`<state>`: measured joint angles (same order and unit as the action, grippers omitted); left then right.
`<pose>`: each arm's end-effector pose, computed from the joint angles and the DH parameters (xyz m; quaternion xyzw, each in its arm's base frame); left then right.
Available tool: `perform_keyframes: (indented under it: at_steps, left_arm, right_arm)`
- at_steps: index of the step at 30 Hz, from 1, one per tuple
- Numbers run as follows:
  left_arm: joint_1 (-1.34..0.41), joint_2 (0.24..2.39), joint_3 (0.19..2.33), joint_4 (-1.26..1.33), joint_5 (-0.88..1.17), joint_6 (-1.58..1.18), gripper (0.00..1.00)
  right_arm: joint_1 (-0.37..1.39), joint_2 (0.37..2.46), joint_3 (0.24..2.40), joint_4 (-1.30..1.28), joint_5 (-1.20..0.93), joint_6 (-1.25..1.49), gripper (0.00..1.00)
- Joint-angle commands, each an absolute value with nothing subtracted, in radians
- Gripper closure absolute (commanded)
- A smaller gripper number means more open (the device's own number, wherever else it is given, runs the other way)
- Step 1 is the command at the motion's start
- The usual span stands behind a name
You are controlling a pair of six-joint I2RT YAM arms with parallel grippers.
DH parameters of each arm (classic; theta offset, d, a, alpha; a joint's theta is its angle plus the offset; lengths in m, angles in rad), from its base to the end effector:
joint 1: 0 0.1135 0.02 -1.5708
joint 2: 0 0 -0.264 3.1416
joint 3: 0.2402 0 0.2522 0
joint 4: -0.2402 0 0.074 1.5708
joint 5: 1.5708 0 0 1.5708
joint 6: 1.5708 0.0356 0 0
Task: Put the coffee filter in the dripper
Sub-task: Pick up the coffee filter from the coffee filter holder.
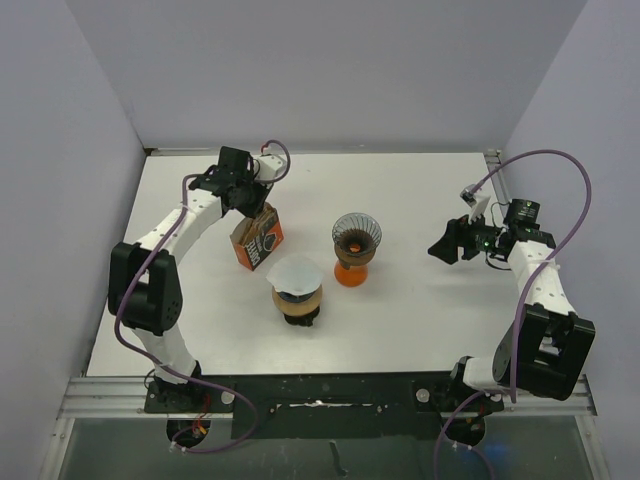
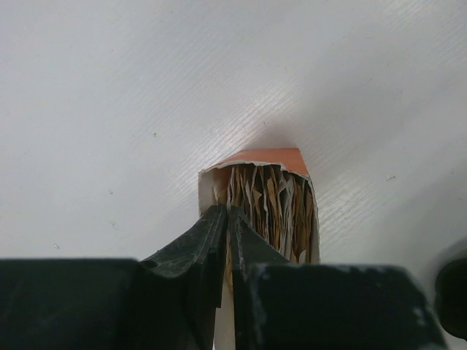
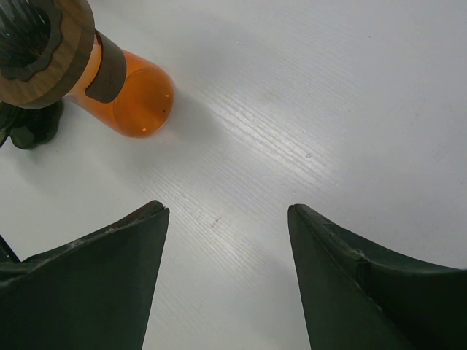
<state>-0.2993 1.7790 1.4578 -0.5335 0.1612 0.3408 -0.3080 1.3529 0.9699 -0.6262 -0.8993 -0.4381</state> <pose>0.3782 -0.1227 0.2691 0.3205 0.8773 -0.0681 0.3508 0.2598 -0.0534 0.2540 -0.1764 0.8557 0.2979 0.3846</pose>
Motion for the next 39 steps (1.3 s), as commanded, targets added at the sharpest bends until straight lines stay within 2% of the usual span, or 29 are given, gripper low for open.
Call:
perform_keyframes:
  at_steps: [1, 8, 28, 37, 39]
  left_arm:
    - [-0.294, 1.78, 1.503, -0.482, 0.171, 0.353, 0.95]
    - [-0.293, 1.783, 1.504, -0.48, 0.173, 0.356, 1.0]
    - [-0.293, 1.659, 1.51, -0.489, 0.244, 0.374, 1.0]
    - [-0.293, 1.699, 1.501, -0.467, 0.214, 0.391, 1.0]
    - [-0.293, 1.718, 1.512, -0.473, 0.209, 0.391, 0.97]
  right_arm:
    - [-0.314, 1.355, 0.973, -0.6, -0.931, -0.453, 0.33]
    - [-0.318, 1.351, 0.971, -0.6, -0.933, -0.454, 0.33]
    - [-0.329, 1.331, 0.966, -0.601, -0.949, -0.452, 0.32]
    - [-0.334, 1.325, 0.963, -0.601, -0.954, -0.453, 0.32]
    - [-0.336, 1.326, 0.963, -0.601, -0.955, -0.452, 0.32]
